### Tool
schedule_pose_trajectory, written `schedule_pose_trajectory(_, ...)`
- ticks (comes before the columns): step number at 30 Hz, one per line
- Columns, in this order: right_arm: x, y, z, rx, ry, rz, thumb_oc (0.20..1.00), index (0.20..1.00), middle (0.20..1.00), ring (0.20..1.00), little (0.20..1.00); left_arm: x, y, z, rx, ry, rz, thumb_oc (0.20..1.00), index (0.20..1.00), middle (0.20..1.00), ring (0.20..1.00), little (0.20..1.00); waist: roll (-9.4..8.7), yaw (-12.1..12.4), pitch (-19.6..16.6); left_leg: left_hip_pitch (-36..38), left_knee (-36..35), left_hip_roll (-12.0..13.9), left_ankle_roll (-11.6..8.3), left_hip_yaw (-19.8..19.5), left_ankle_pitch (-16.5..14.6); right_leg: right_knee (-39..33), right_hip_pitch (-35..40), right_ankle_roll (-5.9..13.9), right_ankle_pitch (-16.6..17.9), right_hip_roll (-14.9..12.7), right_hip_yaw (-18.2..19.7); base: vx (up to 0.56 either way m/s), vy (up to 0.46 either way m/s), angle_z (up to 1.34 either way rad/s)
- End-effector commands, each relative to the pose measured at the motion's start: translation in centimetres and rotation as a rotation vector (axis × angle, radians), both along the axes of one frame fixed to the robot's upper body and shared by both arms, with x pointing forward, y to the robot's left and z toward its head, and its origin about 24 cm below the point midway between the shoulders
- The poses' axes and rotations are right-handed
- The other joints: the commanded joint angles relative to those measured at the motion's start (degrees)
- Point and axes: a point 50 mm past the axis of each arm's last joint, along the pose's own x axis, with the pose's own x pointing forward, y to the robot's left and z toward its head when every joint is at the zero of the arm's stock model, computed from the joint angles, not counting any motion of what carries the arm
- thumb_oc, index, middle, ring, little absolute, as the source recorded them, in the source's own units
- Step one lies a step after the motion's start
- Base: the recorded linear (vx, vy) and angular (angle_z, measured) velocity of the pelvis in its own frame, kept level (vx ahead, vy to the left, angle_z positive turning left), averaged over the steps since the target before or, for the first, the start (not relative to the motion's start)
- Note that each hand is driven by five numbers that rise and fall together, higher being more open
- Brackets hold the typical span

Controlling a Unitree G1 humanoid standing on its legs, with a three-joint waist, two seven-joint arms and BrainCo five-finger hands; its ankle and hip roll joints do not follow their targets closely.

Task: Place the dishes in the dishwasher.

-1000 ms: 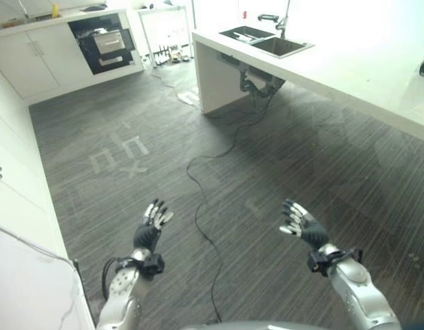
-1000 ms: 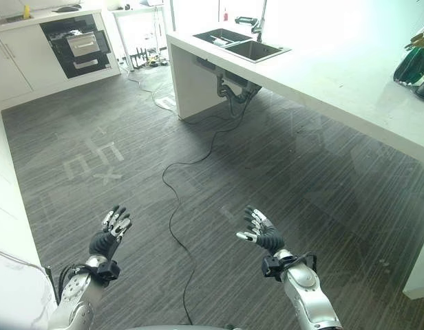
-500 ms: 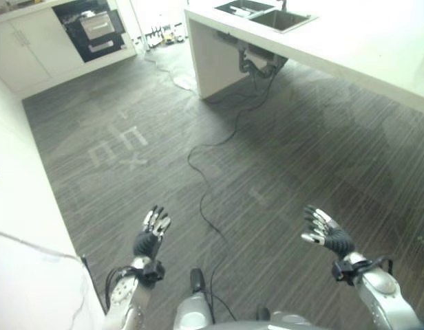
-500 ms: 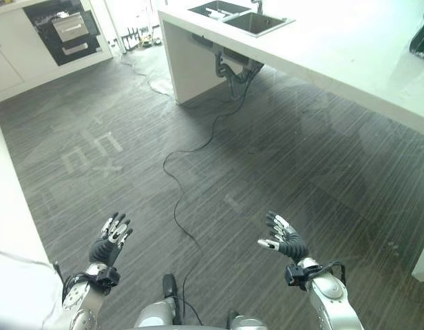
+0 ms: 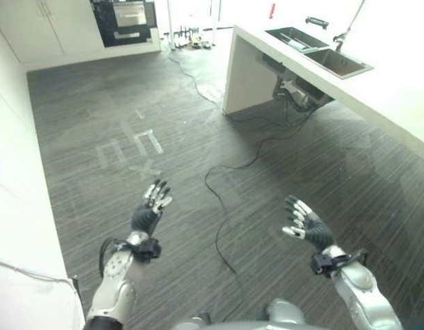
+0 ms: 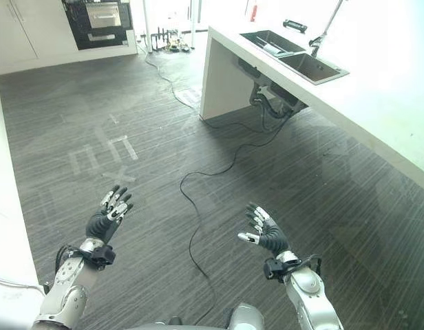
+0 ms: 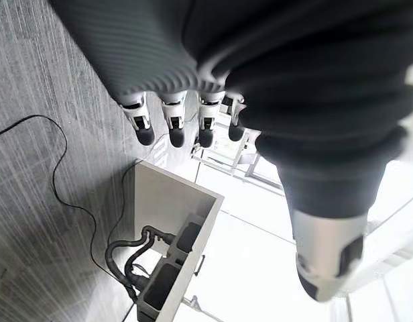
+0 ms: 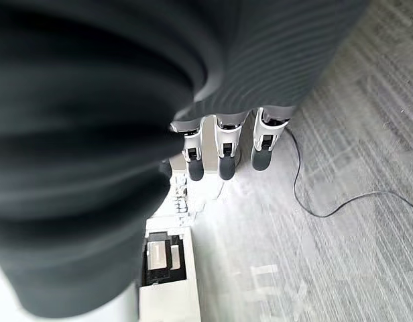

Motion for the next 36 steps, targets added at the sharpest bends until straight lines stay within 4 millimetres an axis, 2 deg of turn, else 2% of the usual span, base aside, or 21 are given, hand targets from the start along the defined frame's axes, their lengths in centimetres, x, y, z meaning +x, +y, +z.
schedule_pose_trajectory(1,0.9,-1.7,2.6,-0.019,-0.128,-0.033,1.0,1.0,1.0,1.0,1.0,1.0,-0.9,1.9,0.028,-0.091,-0.06,1.0,1.0,1.0,1.0,1.0,0.07,-2.5,1.5,-3.3,-0.1,2.1,-6.89,-3.0,0.7,-15.1,9.0,0.38,6.3,3.8,4.8,0.3,-0.133,0.15)
schedule_pose_trajectory(3,0.8,-1.6,2.3,-0.009,-0.123,-0.06,1.0,1.0,1.0,1.0,1.0,1.0,-1.4,1.5,0.031,-0.073,-0.091,1.0,1.0,1.0,1.0,1.0,-0.13,-4.4,2.1,-1.3,-0.1,1.4,-6.32,-4.2,-1.2,-19.3,4.9,1.87,12.2,2.6,8.4,0.37,-0.168,0.46)
schedule_pose_trajectory(5,0.6,-1.8,2.2,-0.004,-0.116,-0.082,1.0,1.0,1.0,1.0,1.0,0.7,-1.8,1.1,0.028,-0.057,-0.117,1.0,1.0,1.0,1.0,1.0,0.53,-5.8,2.4,0.9,-0.1,1.3,-5.82,-5.7,-2.6,-22.1,2.5,2.03,14.0,2.1,10.5,0.44,-0.192,0.7)
schedule_pose_trajectory(7,0.2,-2.1,2.0,0.0,-0.106,-0.092,1.0,1.0,1.0,1.0,1.0,0.2,-1.8,0.9,0.024,-0.048,-0.132,1.0,1.0,1.0,1.0,1.0,1.02,-6.5,2.3,2.6,-0.1,0.8,-5.07,-6.7,-4.0,-22.8,0.9,2.24,13.1,2.4,11.9,0.46,-0.216,0.58)
schedule_pose_trajectory(9,0.1,-2.1,1.8,-0.006,-0.099,-0.086,1.0,1.0,1.0,1.0,1.0,-0.1,-1.8,0.6,0.004,-0.038,-0.125,1.0,1.0,1.0,1.0,1.0,1.09,-6.7,1.5,4.4,-0.1,0.4,-5.1,-6.9,-4.8,-22.8,2.3,2.2,14.4,2.2,11.5,0.42,-0.265,0.28)
schedule_pose_trajectory(10,0.2,-2.1,1.9,-0.006,-0.1,-0.086,1.0,1.0,1.0,1.0,1.0,-0.1,-1.8,0.6,-0.005,-0.035,-0.125,1.0,1.0,1.0,1.0,1.0,0.98,-6.9,1.1,5.0,0.0,0.4,-5.02,-7.0,-5.3,-22.8,3.0,2.15,14.7,2.5,12.5,0.33,-0.226,0.33)
schedule_pose_trajectory(12,0.4,-2.0,2.1,-0.017,-0.103,-0.088,1.0,1.0,1.0,1.0,1.0,-0.1,-2.0,0.5,-0.027,-0.027,-0.13,1.0,1.0,1.0,1.0,1.0,1.0,-7.3,0.1,5.9,0.7,0.4,-5.07,-7.2,-6.2,-22.8,4.4,1.75,14.4,2.9,13.0,0.33,-0.235,0.29)
schedule_pose_trajectory(15,0.8,-2.0,2.6,-0.07,-0.121,-0.067,1.0,1.0,1.0,1.0,1.0,-0.5,-2.5,0.4,-0.04,-0.022,-0.14,1.0,1.0,1.0,1.0,1.0,1.68,-7.9,-1.9,8.7,1.3,2.0,-6.71,-5.3,-7.7,-22.6,6.1,0.02,13.3,3.9,11.8,0.31,-0.247,-0.03)
schedule_pose_trajectory(16,0.9,-2.2,2.8,-0.081,-0.121,-0.058,1.0,1.0,1.0,1.0,1.0,-0.6,-2.5,0.4,-0.041,-0.018,-0.142,1.0,1.0,1.0,1.0,1.0,2.2,-8.2,-2.7,8.9,3.0,3.3,-8.08,-4.7,-6.1,-22.7,6.9,-0.98,12.4,4.9,11.6,0.29,-0.272,-0.13)
schedule_pose_trajectory(19,0.7,-2.6,3.3,-0.097,-0.124,-0.018,1.0,1.0,1.0,1.0,1.0,-1.2,-2.5,0.1,-0.1,0.0,-0.13,1.0,1.0,1.0,1.0,1.0,2.83,-8.2,-3.5,5.2,15.4,6.1,-11.5,-5.0,1.3,-22.8,8.9,-3.8,9.9,7.1,12.3,0.24,-0.297,-0.14)
schedule_pose_trajectory(20,0.7,-2.6,3.5,-0.11,-0.132,0.014,1.0,1.0,1.0,1.0,1.0,-1.4,-2.5,0.0,-0.137,-0.012,-0.119,1.0,1.0,1.0,1.0,1.0,2.14,-7.4,-2.9,-1.3,29.3,6.2,-12.52,-6.1,5.6,-22.8,11.4,-5.88,8.2,7.9,14.2,0.24,-0.333,-0.52)
schedule_pose_trajectory(21,0.8,-2.6,3.5,-0.113,-0.137,0.021,1.0,1.0,1.0,1.0,1.0,-1.6,-2.6,0.0,-0.152,-0.022,-0.118,1.0,1.0,1.0,1.0,1.0,1.24,-6.5,-2.2,-5.9,35.3,5.8,-12.1,-6.7,6.0,-22.8,12.9,-6.69,7.7,7.5,14.9,0.27,-0.348,-0.68)
schedule_pose_trajectory(22,1.0,-2.6,3.5,-0.114,-0.145,0.022,1.0,1.0,1.0,1.0,1.0,-1.6,-2.6,0.2,-0.162,-0.042,-0.117,1.0,1.0,1.0,1.0,1.0,0.58,-5.4,-1.2,-12.0,38.9,6.2,-10.86,-6.9,4.2,-22.7,14.8,-7.14,6.9,7.5,14.9,0.18,-0.158,-0.57)
schedule_pose_trajectory(25,1.4,-2.6,3.9,-0.103,-0.158,0.028,1.0,1.0,1.0,1.0,1.0,-1.9,-1.9,0.9,-0.174,-0.092,-0.113,1.0,1.0,1.0,1.0,1.0,0.65,-4.0,-0.4,-11.7,28.8,7.0,-9.81,-4.5,2.6,-22.8,16.9,-6.58,5.0,7.8,14.2,0.19,0.009,-0.34)
schedule_pose_trajectory(26,1.4,-2.6,3.9,-0.102,-0.161,0.03,1.0,1.0,1.0,1.0,1.0,-2.0,-1.6,1.1,-0.178,-0.105,-0.113,1.0,1.0,1.0,1.0,1.0,1.07,-3.8,-0.4,-11.4,23.4,7.4,-10.05,-3.7,3.3,-22.8,17.4,-6.33,4.5,8.2,14.1,0.26,0.153,-0.03)
schedule_pose_trajectory(27,1.3,-2.6,4.0,-0.104,-0.165,0.036,1.0,1.0,1.0,1.0,1.0,-2.2,-1.3,1.3,-0.183,-0.124,-0.107,1.0,1.0,1.0,1.0,1.0,1.57,-3.6,-0.3,-10.5,15.3,7.4,-10.55,-3.0,5.0,-22.8,18.2,-5.9,3.5,8.5,14.5,0.25,0.179,-0.04)
schedule_pose_trajectory(29,1.1,-2.6,4.1,-0.106,-0.166,0.045,1.0,1.0,1.0,1.0,1.0,-2.3,-1.1,1.4,-0.185,-0.144,-0.095,1.0,1.0,1.0,1.0,1.0,2.48,-3.1,-0.4,-9.9,4.2,7.4,-11.62,-3.9,7.3,-22.8,19.4,-5.19,2.2,8.9,14.7,0.34,0.242,-0.01)
schedule_pose_trajectory(30,0.6,-2.8,4.2,-0.113,-0.169,0.06,1.0,1.0,1.0,1.0,1.0,-2.6,-0.8,1.5,-0.192,-0.166,-0.076,1.0,1.0,1.0,1.0,1.0,3.28,-2.7,-0.3,-12.3,-0.1,9.6,-13.52,-5.1,10.4,-22.8,21.4,-5.34,0.5,9.7,15.1,0.36,0.245,-0.13)
schedule_pose_trajectory(32,0.5,-2.9,4.2,-0.115,-0.17,0.061,1.0,1.0,1.0,1.0,1.0,-2.7,-0.7,1.5,-0.191,-0.174,-0.076,1.0,1.0,1.0,1.0,1.0,3.2,-2.6,-0.3,-14.5,-0.1,10.3,-14.09,-5.2,10.6,-22.8,22.2,-5.42,-0.2,9.6,14.8,0.26,0.198,-0.28)
schedule_pose_trajectory(33,0.4,-3.2,4.3,-0.121,-0.172,0.068,1.0,1.0,1.0,1.0,1.0,-2.8,-0.7,1.4,-0.188,-0.185,-0.073,1.0,1.0,1.0,1.0,1.0,3.23,-2.6,-0.3,-16.3,-0.1,11.3,-14.44,-3.8,10.7,-22.8,23.6,-5.39,-1.4,9.4,14.3,0.3,0.28,-0.23)
schedule_pose_trajectory(36,0.3,-3.2,4.7,-0.126,-0.181,0.089,1.0,1.0,1.0,1.0,1.0,-2.9,-0.5,1.7,-0.179,-0.202,-0.061,1.0,1.0,1.0,1.0,1.0,3.54,-2.6,-0.7,-14.7,-0.1,11.4,-13.89,-2.8,10.2,-22.8,25.6,-4.76,-2.2,8.1,14.5,0.34,0.416,-0.18)
